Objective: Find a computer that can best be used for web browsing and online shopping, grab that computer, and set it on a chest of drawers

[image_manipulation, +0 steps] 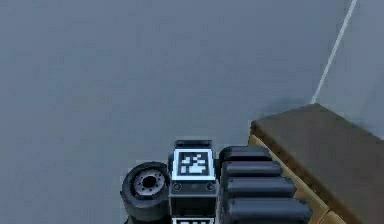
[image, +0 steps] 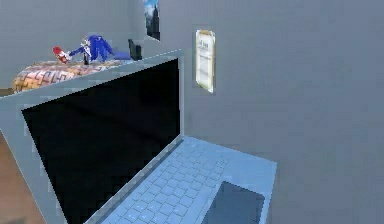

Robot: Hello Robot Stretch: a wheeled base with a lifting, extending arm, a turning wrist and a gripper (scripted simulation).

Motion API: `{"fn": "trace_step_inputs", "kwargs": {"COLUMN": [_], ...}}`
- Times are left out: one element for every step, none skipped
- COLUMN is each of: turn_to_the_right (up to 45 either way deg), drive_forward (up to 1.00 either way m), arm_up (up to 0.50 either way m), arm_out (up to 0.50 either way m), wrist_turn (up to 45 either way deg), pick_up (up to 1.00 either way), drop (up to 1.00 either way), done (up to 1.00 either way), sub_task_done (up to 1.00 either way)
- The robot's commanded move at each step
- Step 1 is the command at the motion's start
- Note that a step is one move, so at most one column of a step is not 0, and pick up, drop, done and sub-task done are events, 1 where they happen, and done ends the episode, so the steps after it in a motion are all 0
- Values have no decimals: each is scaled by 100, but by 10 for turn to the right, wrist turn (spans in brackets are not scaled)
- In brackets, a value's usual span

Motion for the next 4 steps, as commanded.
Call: {"fn": "trace_step_inputs", "kwargs": {"turn_to_the_right": [450, 450, 210, 0], "drive_forward": [0, 0, 0, 35], "arm_up": [0, 0, 0, 0], "arm_out": [0, 0, 0, 0], "wrist_turn": [0, 0, 0, 0], "pick_up": [0, 0, 0, 0], "drop": [0, 0, 0, 0], "done": [0, 0, 0, 0], "sub_task_done": [0, 0, 0, 0]}}
